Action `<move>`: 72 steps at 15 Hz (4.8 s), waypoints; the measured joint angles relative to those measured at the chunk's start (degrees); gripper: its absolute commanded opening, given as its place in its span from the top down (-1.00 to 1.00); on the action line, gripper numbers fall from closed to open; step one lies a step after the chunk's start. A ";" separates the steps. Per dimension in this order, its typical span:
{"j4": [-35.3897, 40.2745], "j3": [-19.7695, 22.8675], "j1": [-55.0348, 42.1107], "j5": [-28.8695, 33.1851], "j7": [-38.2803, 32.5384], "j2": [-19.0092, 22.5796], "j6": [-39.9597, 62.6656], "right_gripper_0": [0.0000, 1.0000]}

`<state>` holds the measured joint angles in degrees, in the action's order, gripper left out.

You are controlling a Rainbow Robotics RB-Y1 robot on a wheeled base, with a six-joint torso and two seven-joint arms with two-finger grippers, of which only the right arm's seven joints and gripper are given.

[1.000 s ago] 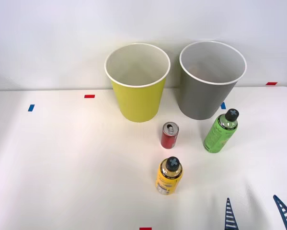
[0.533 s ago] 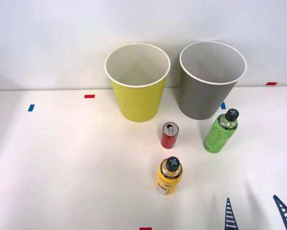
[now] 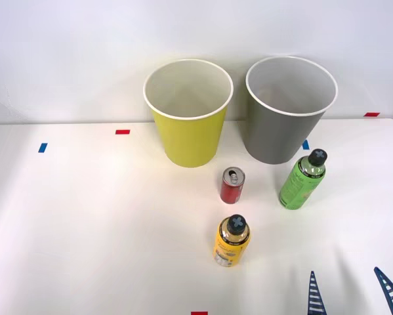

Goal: Put cans in the gray bin, plastic bottles in the light green bin

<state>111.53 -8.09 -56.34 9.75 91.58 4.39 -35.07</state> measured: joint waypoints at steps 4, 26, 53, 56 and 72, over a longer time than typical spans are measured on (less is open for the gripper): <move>0.00 0.00 0.00 0.00 0.00 0.00 0.00 -1.00; 0.00 0.00 0.00 0.00 0.00 0.00 0.00 -1.00; -3.41 -9.04 12.04 -24.03 6.59 6.79 4.82 -1.00; -3.87 -9.05 17.47 -25.43 7.32 6.36 9.36 -1.00; -16.88 -1.29 42.46 -30.87 12.67 0.16 16.71 -1.00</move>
<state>94.66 -9.38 -13.88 -21.11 104.25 4.55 -18.36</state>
